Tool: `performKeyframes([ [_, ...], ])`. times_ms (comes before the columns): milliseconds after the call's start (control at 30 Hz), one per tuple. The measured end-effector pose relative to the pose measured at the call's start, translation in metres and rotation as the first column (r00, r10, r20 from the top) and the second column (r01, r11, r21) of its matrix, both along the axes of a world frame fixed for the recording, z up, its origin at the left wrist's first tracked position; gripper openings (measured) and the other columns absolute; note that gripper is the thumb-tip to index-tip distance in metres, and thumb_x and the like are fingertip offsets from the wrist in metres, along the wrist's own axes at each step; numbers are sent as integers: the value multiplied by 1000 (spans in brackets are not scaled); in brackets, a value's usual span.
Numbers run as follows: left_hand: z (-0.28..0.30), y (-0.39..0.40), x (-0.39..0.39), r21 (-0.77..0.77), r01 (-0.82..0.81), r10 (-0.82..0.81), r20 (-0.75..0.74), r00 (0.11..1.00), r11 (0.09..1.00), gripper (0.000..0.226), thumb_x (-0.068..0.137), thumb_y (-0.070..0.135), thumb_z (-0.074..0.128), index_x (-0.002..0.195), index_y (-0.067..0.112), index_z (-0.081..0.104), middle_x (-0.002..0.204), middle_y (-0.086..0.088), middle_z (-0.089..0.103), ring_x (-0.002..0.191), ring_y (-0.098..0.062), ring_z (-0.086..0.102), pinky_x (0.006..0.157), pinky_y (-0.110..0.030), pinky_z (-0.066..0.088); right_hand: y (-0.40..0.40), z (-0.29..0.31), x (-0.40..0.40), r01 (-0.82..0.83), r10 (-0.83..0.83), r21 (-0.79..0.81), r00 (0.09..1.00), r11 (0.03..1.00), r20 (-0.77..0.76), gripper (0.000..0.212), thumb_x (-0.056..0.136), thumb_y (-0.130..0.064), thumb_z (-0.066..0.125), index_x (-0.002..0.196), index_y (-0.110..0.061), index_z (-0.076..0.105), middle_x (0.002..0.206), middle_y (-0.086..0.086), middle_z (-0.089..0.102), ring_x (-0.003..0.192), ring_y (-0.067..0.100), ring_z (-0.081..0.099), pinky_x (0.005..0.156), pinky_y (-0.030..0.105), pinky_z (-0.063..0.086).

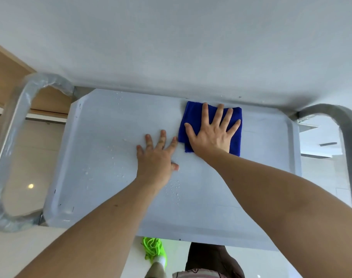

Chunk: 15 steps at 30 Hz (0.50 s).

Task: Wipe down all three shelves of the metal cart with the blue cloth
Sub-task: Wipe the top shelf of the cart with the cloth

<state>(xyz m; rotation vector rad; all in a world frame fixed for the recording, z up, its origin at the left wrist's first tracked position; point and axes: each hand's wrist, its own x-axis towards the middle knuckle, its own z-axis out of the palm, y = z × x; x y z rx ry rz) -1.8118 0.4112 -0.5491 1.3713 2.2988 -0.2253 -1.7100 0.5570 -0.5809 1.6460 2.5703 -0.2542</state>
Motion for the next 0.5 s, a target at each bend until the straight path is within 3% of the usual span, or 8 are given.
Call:
performKeyframes([
  [500,3,-6,-5,47,-3,1,43,999,999,82,89,59,54,150,46,0,163,7,-9,148,-36,-4,114,-57,15,-8,5,-2,22,-22,-5,998,1000,-58,80,90,-77,10,158,-36,3,168,8,4,151,39,-10,116,65,-10],
])
